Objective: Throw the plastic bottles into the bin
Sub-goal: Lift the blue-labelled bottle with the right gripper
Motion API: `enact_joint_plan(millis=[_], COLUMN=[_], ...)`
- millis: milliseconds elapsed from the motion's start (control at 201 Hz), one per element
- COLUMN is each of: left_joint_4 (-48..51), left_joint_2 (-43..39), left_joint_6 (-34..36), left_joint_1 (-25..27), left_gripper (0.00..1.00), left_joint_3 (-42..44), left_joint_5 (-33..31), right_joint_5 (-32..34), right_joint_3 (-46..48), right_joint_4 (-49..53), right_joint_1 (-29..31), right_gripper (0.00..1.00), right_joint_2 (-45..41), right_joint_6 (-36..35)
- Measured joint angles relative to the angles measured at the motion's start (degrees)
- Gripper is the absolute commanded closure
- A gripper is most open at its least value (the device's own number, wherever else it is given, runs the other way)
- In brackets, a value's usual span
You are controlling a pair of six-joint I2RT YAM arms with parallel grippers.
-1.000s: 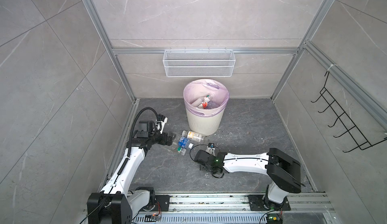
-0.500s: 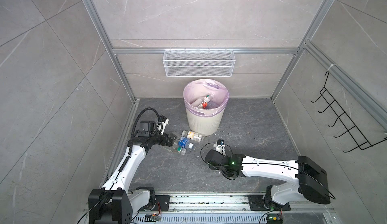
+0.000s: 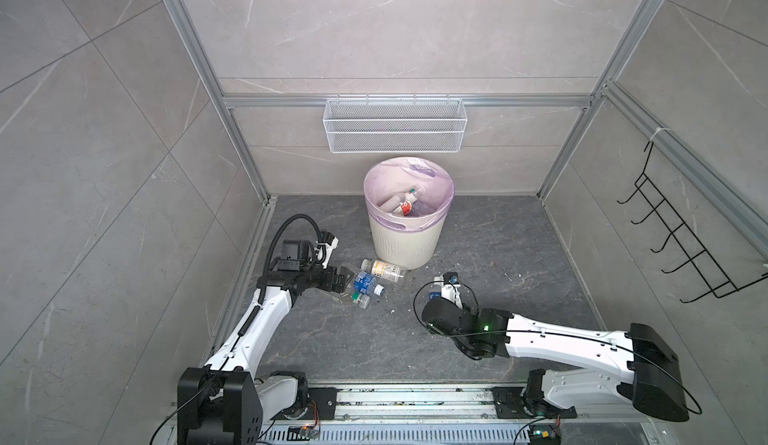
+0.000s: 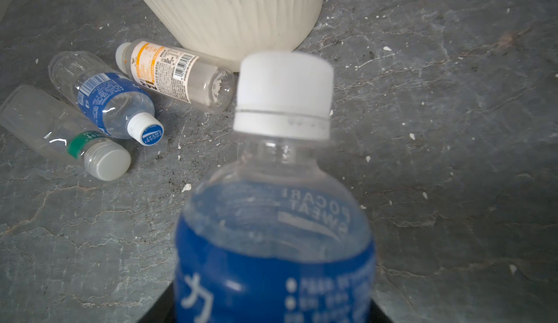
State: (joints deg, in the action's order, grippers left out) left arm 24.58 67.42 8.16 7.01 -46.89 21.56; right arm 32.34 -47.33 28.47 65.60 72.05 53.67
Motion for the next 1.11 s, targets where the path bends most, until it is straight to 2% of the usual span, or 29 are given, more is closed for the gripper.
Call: enact_joint_plan(millis=[573,1111], left_joint_4=[0.7,0.8], left_joint_2=[0.7,1.4], left_joint_6=[1.3,2.2], left_joint_1=[3.0,5.3], left_gripper=[0.00,0.00], left_joint_3=[0.0,0.0], left_joint_5=[-0.6,-2.3], right_joint_5=[4.0,6.0], right_joint_3=[0.1,-0.6], right_joint_4=[0.0,0.0], right_joint_1=[0.3,2.1], right_gripper=[0.42,0.42], right_joint_2=[-9.0,-12.7], right_joint_6=[-11.5,-18.1])
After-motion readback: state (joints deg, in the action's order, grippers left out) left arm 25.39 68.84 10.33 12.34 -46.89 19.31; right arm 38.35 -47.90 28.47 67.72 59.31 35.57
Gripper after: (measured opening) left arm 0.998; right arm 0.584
